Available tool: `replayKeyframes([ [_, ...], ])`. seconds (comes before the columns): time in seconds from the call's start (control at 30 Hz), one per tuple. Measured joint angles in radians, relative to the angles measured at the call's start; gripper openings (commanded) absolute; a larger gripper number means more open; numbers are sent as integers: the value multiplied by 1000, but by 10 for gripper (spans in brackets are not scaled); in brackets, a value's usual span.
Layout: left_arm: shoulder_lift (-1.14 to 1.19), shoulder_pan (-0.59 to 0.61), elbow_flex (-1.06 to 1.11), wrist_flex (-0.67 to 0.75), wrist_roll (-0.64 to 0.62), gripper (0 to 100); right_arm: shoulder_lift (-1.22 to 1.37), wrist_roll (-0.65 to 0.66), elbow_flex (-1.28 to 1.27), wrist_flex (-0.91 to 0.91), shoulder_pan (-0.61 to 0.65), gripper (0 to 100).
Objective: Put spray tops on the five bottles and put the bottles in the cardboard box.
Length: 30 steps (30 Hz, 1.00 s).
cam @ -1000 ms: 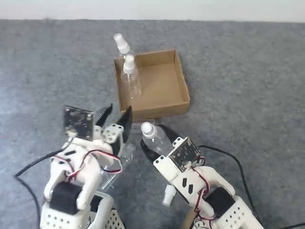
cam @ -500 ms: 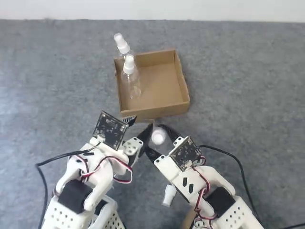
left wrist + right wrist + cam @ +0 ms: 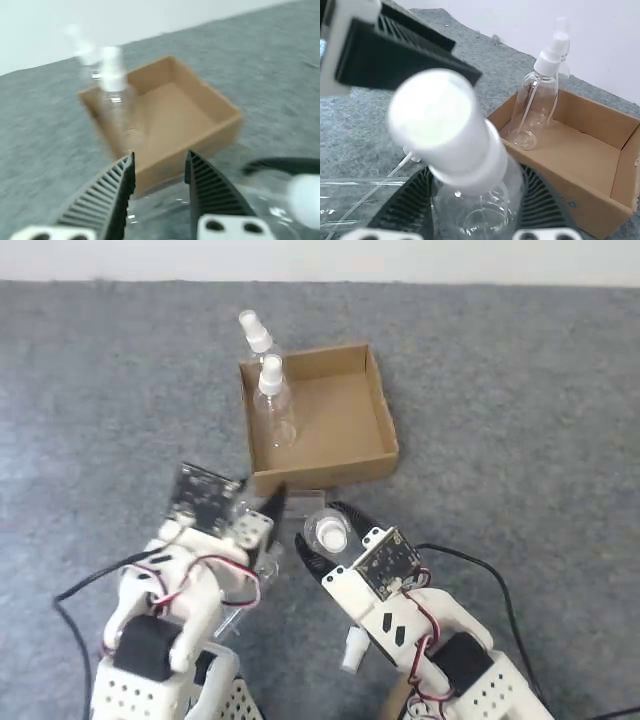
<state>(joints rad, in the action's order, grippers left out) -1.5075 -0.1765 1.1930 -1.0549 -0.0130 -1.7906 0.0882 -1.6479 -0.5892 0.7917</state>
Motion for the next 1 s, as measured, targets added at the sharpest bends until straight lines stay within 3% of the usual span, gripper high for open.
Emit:
replayKeyframes([
  [0.57, -5, 503, 46, 32, 0, 152, 0, 0, 0, 0, 0, 37],
  [1.0, 2, 597, 258, 212, -14, 152, -2, 2, 75, -97, 0, 37],
])
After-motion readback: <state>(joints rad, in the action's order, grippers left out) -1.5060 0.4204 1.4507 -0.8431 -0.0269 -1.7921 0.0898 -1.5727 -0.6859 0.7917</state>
